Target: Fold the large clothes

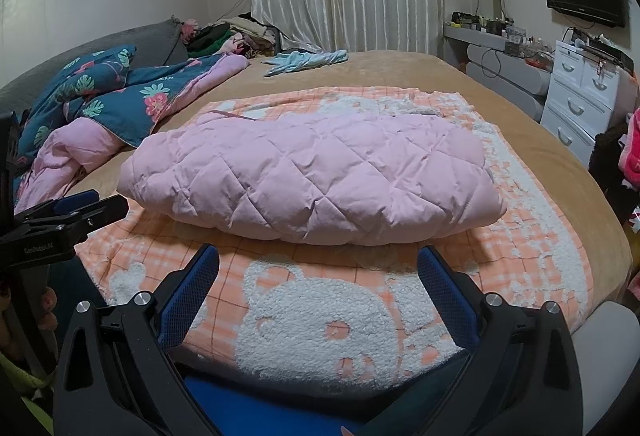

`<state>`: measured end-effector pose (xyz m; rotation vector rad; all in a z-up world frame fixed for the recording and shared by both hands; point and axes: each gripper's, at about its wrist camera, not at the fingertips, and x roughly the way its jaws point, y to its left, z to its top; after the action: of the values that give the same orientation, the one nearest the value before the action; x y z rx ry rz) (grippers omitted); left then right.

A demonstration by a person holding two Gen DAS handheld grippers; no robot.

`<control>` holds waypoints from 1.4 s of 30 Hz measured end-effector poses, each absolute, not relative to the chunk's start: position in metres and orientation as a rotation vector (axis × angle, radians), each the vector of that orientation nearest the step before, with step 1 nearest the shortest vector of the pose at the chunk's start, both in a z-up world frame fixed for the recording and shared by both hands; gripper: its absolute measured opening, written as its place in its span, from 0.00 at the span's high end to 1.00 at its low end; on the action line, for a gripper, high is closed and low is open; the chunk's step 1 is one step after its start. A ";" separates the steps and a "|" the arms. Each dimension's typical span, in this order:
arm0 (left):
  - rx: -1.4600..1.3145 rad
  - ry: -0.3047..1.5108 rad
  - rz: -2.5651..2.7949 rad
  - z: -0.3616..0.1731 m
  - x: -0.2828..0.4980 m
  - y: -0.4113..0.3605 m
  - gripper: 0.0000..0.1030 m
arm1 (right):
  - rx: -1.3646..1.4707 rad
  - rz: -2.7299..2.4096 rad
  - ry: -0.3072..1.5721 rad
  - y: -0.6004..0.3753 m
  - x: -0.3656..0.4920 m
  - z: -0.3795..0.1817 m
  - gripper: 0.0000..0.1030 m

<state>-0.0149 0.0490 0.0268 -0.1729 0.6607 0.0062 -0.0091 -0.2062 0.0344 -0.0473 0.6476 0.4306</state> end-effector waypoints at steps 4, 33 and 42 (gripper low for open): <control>-0.171 0.659 0.007 0.027 -0.015 0.049 0.09 | -0.046 0.427 0.645 -0.206 -0.009 0.035 0.04; -0.168 0.652 0.020 0.029 -0.021 0.054 0.09 | -0.063 0.410 0.637 -0.205 -0.016 0.038 0.04; -0.167 0.660 0.021 0.028 -0.022 0.054 0.09 | -0.068 0.409 0.635 -0.203 -0.016 0.039 0.04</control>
<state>-0.0215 0.0535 0.0282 -0.1668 0.6598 0.0206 -0.0159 -0.2032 0.0385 -0.0676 0.6347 0.4093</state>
